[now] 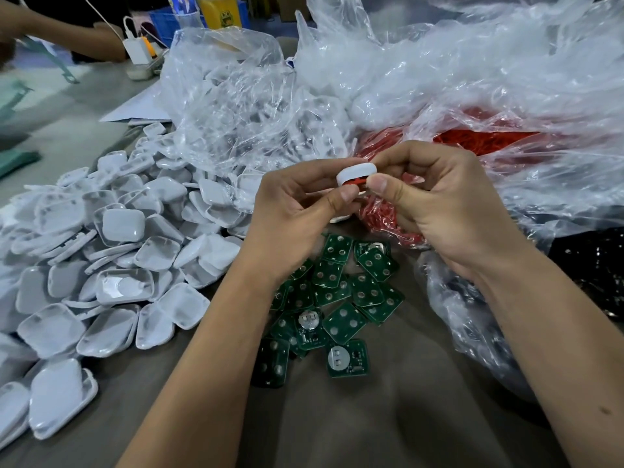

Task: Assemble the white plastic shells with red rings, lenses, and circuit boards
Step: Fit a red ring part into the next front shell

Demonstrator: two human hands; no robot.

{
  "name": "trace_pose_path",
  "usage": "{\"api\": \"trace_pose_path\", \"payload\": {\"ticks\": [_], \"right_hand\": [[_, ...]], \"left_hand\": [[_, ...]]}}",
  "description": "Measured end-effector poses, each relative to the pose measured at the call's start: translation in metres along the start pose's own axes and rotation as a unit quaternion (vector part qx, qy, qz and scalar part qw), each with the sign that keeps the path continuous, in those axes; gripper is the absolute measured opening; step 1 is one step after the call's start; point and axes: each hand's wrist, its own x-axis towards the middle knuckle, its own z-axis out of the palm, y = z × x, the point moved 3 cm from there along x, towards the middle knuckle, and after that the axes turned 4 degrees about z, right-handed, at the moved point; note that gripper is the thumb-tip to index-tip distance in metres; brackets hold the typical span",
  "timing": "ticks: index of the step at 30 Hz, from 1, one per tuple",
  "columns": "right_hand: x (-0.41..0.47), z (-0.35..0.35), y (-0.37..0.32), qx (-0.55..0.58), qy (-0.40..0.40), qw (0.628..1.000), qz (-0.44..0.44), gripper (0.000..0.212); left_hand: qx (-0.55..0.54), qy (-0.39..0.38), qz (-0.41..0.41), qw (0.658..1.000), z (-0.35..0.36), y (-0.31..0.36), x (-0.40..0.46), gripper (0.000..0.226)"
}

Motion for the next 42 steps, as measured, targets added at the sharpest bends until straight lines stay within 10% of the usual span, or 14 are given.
{"api": "trace_pose_path", "payload": {"ticks": [42], "right_hand": [[-0.009, 0.004, -0.013, -0.261, 0.184, 0.932, -0.169, 0.010]], "left_hand": [[-0.050, 0.072, -0.016, 0.996, 0.020, -0.012, -0.001, 0.024]]}}
